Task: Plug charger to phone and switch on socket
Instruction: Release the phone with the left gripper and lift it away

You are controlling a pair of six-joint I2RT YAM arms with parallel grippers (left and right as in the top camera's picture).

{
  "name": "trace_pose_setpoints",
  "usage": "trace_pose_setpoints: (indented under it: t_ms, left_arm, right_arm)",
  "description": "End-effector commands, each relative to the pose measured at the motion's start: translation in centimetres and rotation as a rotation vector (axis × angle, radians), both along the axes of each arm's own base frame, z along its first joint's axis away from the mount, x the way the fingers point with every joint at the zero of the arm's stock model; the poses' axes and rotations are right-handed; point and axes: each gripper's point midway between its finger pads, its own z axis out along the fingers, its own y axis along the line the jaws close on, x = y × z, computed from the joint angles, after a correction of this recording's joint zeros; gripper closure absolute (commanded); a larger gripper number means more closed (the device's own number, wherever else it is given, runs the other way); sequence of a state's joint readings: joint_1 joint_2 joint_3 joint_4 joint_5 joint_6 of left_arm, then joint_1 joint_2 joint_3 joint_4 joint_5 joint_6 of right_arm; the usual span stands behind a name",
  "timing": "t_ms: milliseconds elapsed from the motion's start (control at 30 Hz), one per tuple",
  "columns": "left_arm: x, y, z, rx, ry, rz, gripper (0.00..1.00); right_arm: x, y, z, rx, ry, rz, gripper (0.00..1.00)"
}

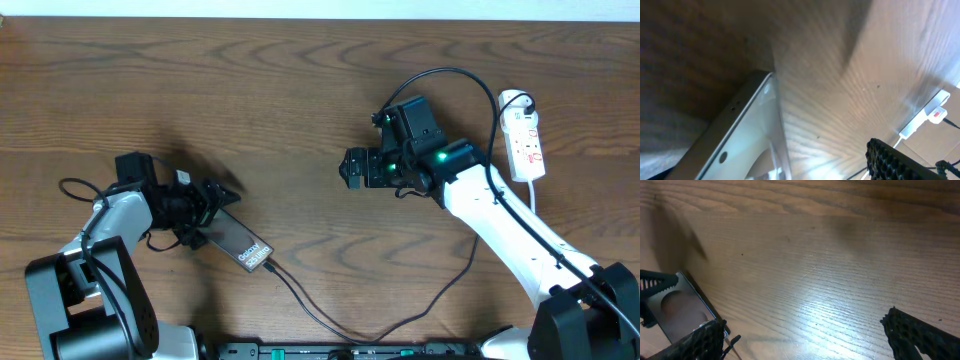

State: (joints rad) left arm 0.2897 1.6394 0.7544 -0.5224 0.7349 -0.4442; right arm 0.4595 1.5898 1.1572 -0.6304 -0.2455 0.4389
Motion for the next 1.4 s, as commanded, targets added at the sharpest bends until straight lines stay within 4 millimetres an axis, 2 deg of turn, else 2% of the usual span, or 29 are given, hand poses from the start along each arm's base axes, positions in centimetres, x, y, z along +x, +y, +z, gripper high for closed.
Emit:
trace_pose_setpoints:
  t_ms: [0,367,1033,1367]
  left_arm:
    - [-2.3,0.8,-2.3,0.075,0.105,-0.006,0.15]
    - [-3.5,1.2,-2.7,0.111,0.166,-0.008,0.15]
    - [-3.6,1.2,-2.7,0.11,0.168,-0.008,0.15]
    - [-4.6,1.6,-3.0,0.143,0.216,-0.011,0.15]
  right_arm:
    - [0.2,0.2,0.9,0.002,-0.031,0.01,0.01]
    - [0.2,0.2,0.9,0.001,-0.03,0.01,0.01]
    - [0.2,0.2,0.9,0.002,-0.031,0.01,0.01]
    - [0.2,0.2,0.9,0.002,-0.031,0.01,0.01]
